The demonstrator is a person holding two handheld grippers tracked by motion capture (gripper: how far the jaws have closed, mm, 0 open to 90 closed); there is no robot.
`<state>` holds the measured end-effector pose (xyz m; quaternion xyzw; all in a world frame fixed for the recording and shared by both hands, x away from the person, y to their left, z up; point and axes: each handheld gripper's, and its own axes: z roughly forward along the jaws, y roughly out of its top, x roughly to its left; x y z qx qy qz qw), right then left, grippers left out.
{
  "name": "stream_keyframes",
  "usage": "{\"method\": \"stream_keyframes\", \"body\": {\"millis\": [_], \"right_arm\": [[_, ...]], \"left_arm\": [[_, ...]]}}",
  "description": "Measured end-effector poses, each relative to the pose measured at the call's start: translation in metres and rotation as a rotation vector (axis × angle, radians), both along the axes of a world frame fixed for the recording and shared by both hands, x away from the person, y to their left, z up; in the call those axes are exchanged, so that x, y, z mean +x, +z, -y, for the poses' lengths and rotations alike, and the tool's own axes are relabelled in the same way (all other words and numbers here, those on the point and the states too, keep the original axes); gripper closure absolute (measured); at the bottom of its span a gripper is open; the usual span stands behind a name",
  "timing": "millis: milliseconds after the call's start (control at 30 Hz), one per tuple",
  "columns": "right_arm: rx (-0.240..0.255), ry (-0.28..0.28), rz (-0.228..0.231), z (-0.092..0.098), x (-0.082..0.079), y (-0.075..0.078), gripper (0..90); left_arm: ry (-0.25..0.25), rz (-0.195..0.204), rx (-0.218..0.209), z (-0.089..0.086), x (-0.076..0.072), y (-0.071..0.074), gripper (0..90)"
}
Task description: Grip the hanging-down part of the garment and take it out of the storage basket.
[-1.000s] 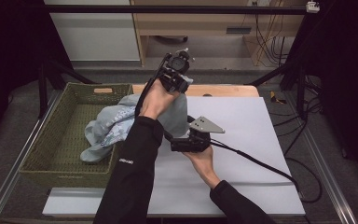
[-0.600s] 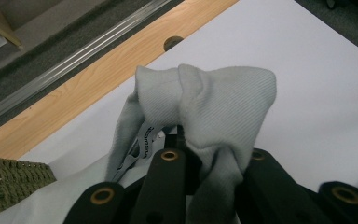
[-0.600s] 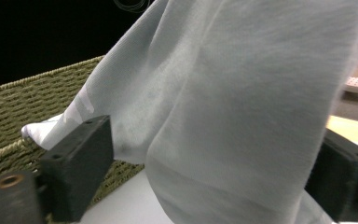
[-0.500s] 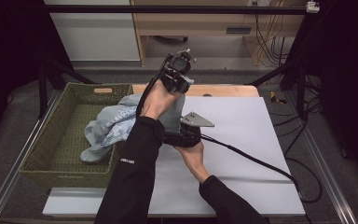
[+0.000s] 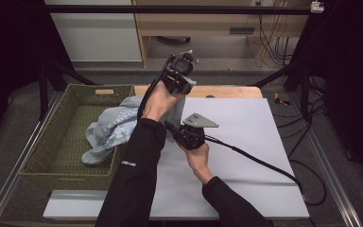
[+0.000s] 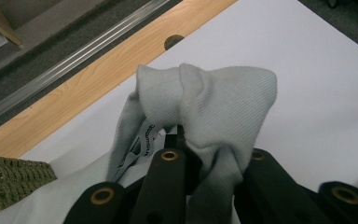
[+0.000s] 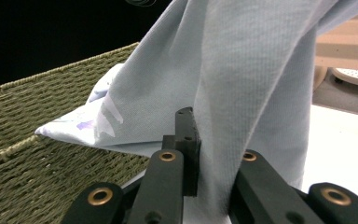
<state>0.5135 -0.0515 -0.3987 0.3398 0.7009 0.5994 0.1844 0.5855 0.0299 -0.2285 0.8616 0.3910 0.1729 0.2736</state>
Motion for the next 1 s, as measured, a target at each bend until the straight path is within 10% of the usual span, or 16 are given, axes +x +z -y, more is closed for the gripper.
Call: {"method": "stream_keyframes", "body": {"millis": [1000], "right_arm": [[-0.034,-0.032,0.122,0.083,-0.028,0.029,88.4]], "left_arm": [[-0.012,0.008,0.0,0.006,-0.006,0.001,83.1]]}}
